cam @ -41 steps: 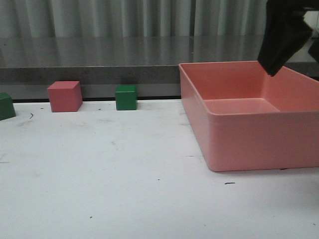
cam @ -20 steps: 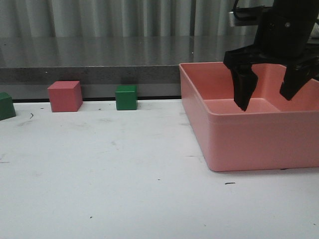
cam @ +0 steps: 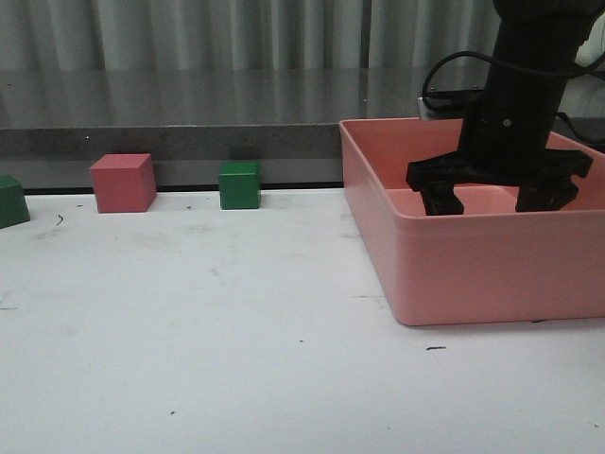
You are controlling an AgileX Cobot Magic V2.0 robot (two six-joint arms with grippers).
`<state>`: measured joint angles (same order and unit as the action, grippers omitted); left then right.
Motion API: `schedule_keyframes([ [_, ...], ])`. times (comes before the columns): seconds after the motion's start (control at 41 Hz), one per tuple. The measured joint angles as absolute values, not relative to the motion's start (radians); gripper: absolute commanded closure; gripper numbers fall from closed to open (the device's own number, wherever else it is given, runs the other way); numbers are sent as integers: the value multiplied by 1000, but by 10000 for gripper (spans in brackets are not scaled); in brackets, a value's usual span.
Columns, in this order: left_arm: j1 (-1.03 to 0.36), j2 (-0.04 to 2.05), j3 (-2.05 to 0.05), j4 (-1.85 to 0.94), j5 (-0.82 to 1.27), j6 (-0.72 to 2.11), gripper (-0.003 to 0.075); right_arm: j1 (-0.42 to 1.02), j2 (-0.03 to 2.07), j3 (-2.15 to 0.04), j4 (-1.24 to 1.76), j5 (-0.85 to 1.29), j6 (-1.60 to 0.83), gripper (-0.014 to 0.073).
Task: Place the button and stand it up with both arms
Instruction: 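Lower the right gripper into the bin and grasp the yellow button, then lift the button out of the bin and carry it toward the left arm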
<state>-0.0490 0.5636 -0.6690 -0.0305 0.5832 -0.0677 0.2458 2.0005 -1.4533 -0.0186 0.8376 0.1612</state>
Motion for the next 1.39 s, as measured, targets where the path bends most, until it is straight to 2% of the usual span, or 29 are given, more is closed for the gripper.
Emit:
schedule_keyframes([
  [0.098,-49,564,-669,-30,583,-68,246,246,2018,-1460,-14,830,159,49],
  [0.244,-49,564,-669,-30,583,-68,246,246,2034,-1461,-14,829,161,242],
  [0.317,-49,564,-669,-30,583,-68,246,246,2034,-1461,-12,833,161,284],
  [0.634,-49,564,-669,-30,583,-68,246,246,2002,-1461,-9,852,161,286],
  [1.024,-49,564,-669,-30,583,-68,246,248,1772,-1461,26,931,161,286],
  [1.171,-49,564,-669,-30,583,-68,246,303,1686,-1461,32,947,161,286],
  [1.39,-49,564,-669,-30,579,-68,246,477,1671,-1469,97,951,165,286],
])
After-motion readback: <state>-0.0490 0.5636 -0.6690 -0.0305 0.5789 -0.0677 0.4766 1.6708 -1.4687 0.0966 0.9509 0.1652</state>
